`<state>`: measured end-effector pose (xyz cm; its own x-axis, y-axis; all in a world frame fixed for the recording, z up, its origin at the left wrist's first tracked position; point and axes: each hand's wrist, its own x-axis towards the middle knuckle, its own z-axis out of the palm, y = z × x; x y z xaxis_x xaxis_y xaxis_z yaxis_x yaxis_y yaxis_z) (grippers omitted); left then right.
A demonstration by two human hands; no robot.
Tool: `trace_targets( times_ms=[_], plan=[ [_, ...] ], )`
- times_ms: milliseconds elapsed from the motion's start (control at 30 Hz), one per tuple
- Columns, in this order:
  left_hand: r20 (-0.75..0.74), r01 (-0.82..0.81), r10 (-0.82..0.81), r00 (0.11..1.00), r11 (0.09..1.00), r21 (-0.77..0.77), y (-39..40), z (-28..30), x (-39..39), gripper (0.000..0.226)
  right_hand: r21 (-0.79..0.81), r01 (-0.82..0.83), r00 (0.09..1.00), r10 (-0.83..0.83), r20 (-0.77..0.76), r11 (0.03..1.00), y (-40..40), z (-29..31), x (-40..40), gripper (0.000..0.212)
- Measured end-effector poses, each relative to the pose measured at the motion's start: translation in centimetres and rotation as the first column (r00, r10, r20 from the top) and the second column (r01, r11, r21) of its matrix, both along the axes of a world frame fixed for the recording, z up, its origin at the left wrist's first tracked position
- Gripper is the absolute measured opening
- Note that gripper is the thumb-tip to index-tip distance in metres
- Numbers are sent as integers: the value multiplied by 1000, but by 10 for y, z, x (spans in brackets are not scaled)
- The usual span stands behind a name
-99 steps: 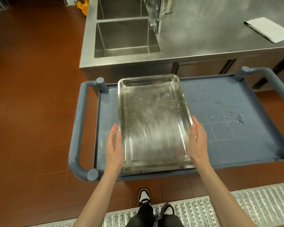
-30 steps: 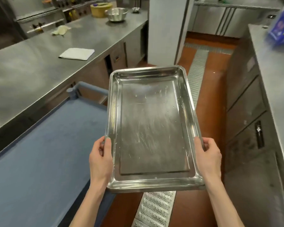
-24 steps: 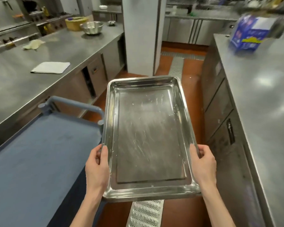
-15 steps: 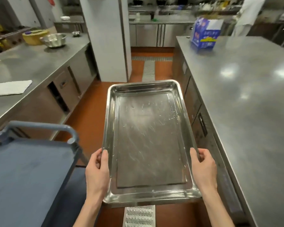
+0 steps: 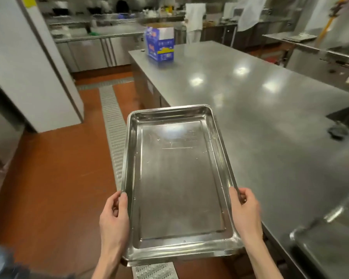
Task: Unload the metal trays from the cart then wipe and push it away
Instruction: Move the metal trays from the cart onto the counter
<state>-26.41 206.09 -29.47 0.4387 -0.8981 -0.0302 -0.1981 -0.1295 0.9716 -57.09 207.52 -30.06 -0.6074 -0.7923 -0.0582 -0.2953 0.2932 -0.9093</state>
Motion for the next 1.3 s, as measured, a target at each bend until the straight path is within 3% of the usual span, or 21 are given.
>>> trace_targets(
  times_ms=[367,733,967,1300],
  plan=[
    [-6,347,-347,938,938,13,-58,3,-68,38,-18,296,955,-297,-13,955,32,8,-42,21],
    [-58,553,-550,833,833,32,-79,-1,-169,33,-1,579,816,-579,-13,816,84,3,-105,17],
    [-120,690,-683,720,723,29,-70,6,-245,27,-12,695,719,-695,-26,719,119,-2,-155,15],
    [53,775,-787,615,615,145,-61,-6,-356,32,20,763,646,-760,-68,646,170,-16,-236,17]
  ],
)
